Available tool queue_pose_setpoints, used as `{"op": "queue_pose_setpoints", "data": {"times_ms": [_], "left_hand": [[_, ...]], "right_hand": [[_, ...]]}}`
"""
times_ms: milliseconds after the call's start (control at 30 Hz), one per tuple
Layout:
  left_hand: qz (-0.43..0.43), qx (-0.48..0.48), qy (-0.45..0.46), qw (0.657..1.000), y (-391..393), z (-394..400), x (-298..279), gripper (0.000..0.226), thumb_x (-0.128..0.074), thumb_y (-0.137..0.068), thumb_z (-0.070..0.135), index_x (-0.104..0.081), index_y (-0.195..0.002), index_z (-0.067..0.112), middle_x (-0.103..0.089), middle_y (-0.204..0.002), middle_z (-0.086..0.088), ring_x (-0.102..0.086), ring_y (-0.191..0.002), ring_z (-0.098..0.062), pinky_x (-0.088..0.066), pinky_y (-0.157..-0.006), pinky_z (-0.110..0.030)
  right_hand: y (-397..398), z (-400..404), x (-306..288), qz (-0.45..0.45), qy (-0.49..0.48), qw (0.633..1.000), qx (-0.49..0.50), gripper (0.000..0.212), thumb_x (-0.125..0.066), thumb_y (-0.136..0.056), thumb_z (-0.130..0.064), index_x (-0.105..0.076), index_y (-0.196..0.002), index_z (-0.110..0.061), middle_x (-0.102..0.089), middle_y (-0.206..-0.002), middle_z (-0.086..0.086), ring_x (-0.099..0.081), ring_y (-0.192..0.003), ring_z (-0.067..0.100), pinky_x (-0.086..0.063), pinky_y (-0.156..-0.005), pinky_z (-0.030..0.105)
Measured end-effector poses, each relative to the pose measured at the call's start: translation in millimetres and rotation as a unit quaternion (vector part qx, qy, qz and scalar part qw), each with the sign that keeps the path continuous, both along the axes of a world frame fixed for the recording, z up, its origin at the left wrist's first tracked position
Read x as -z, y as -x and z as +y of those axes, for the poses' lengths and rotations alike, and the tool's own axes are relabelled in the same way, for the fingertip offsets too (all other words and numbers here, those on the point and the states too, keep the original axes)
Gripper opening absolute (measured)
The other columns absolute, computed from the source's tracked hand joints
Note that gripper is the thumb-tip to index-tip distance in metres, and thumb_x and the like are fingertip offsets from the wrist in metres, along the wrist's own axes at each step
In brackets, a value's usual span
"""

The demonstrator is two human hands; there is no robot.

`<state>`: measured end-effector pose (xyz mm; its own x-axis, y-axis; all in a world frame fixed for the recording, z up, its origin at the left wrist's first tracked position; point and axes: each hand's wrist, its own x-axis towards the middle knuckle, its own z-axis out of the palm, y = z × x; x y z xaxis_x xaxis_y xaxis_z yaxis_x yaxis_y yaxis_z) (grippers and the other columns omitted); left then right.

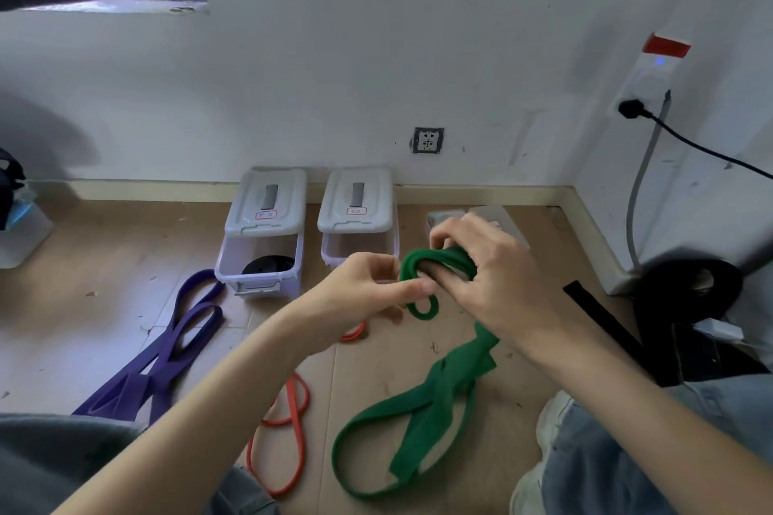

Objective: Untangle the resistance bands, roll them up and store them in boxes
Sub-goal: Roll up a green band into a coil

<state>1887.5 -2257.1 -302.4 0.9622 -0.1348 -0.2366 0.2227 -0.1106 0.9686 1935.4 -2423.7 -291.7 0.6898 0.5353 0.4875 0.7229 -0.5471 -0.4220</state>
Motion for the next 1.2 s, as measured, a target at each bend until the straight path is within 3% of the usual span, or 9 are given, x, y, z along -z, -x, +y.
{"op": "queue_pose_setpoints", "data": {"times_ms": [167, 267, 367, 433, 533, 700, 867, 1000, 1200], "left_hand": [[0.026, -0.16, 0.239, 0.957, -1, 6, 6, 0.011, -0.062, -0.082, 0.009, -0.052, -0.086, 0.005, -0.07, -0.088, -0.015, -0.07, -0.078, -0.017, -0.054, -0.059, -0.018], [0.038, -0.176, 0.317, 0.931, -1, 7, 8, 0.03, -0.059, -0.085, 0.008, -0.048, -0.112, 0.004, -0.07, -0.093, -0.019, -0.07, -0.076, -0.016, -0.055, -0.059, -0.016], [0.072, -0.136, 0.344, 0.926, 1, 8, 9, 0.034, -0.061, -0.079, 0.007, -0.05, -0.111, 0.003, -0.07, -0.094, -0.019, -0.07, -0.08, -0.019, -0.057, -0.064, -0.02], [0.078, -0.074, 0.286, 0.952, 4, 14, 7, 0.032, -0.061, -0.078, 0.006, -0.052, -0.108, 0.003, -0.071, -0.099, -0.013, -0.07, -0.087, -0.021, -0.056, -0.068, -0.023], [0.016, 0.069, 0.006, 0.997, 7, 23, 0, 0.035, -0.063, -0.083, 0.006, -0.058, -0.117, 0.015, -0.068, -0.108, -0.006, -0.065, -0.099, -0.015, -0.054, -0.08, -0.023], [-0.039, 0.13, -0.215, 0.967, 8, 9, 0, 0.036, -0.076, -0.075, 0.019, -0.064, -0.108, 0.016, -0.069, -0.095, -0.008, -0.065, -0.086, -0.02, -0.052, -0.081, -0.035], [-0.037, -0.018, -0.053, 0.998, 10, 15, 4, 0.041, -0.073, -0.065, 0.032, -0.068, -0.103, 0.017, -0.074, -0.093, -0.004, -0.068, -0.089, -0.023, -0.056, -0.08, -0.03], [-0.049, -0.076, 0.062, 0.994, 8, 15, 2, 0.039, -0.072, -0.062, 0.037, -0.07, -0.098, 0.023, -0.074, -0.097, -0.001, -0.069, -0.093, -0.016, -0.056, -0.079, -0.024], [-0.07, -0.134, 0.136, 0.979, 4, 6, 8, 0.035, -0.069, -0.068, 0.033, -0.07, -0.1, 0.018, -0.072, -0.102, -0.005, -0.067, -0.1, -0.021, -0.054, -0.086, -0.029]], "right_hand": [[-6, 0, -5, 0.091, 0.0, 0.994, -0.057, 0.025, -0.069, -0.081, -0.033, -0.055, -0.092, -0.014, -0.058, -0.083, -0.001, -0.057, -0.071, 0.013, -0.047, -0.062, 0.023], [-1, 5, 0, 0.126, 0.051, 0.989, -0.06, 0.047, -0.071, -0.071, -0.05, -0.049, -0.101, -0.021, -0.053, -0.093, -0.005, -0.056, -0.081, 0.01, -0.05, -0.068, 0.024], [-2, 4, -1, 0.074, 0.015, 0.997, -0.032, 0.031, -0.074, -0.076, -0.034, -0.06, -0.097, -0.017, -0.059, -0.087, -0.003, -0.057, -0.076, 0.015, -0.051, -0.067, 0.038], [-6, -2, -5, 0.068, 0.028, 0.996, -0.05, 0.023, -0.073, -0.079, -0.026, -0.065, -0.099, -0.019, -0.061, -0.087, -0.004, -0.057, -0.077, 0.016, -0.05, -0.07, 0.042], [-4, -8, -5, 0.026, 0.146, 0.983, -0.113, 0.026, -0.07, -0.082, -0.027, -0.066, -0.107, -0.022, -0.061, -0.095, -0.004, -0.057, -0.081, 0.015, -0.052, -0.071, 0.038], [6, -9, -1, -0.054, 0.227, 0.955, -0.181, 0.03, -0.078, -0.073, -0.017, -0.07, -0.101, -0.015, -0.064, -0.094, 0.005, -0.062, -0.078, 0.02, -0.054, -0.061, 0.03], [-2, -7, -6, 0.146, 0.045, 0.981, -0.118, 0.032, -0.075, -0.076, -0.02, -0.063, -0.106, -0.027, -0.055, -0.099, -0.006, -0.056, -0.089, 0.007, -0.05, -0.079, 0.016], [-3, 1, -6, 0.3, -0.095, 0.947, -0.065, 0.031, -0.077, -0.069, -0.035, -0.052, -0.087, -0.031, -0.063, -0.092, -0.008, -0.063, -0.092, 0.006, -0.05, -0.084, 0.018], [2, 7, 4, 0.425, -0.222, 0.872, -0.094, 0.051, -0.078, -0.054, -0.042, -0.056, -0.097, -0.024, -0.071, -0.095, -0.002, -0.068, -0.094, 0.012, -0.054, -0.081, 0.027]]}}
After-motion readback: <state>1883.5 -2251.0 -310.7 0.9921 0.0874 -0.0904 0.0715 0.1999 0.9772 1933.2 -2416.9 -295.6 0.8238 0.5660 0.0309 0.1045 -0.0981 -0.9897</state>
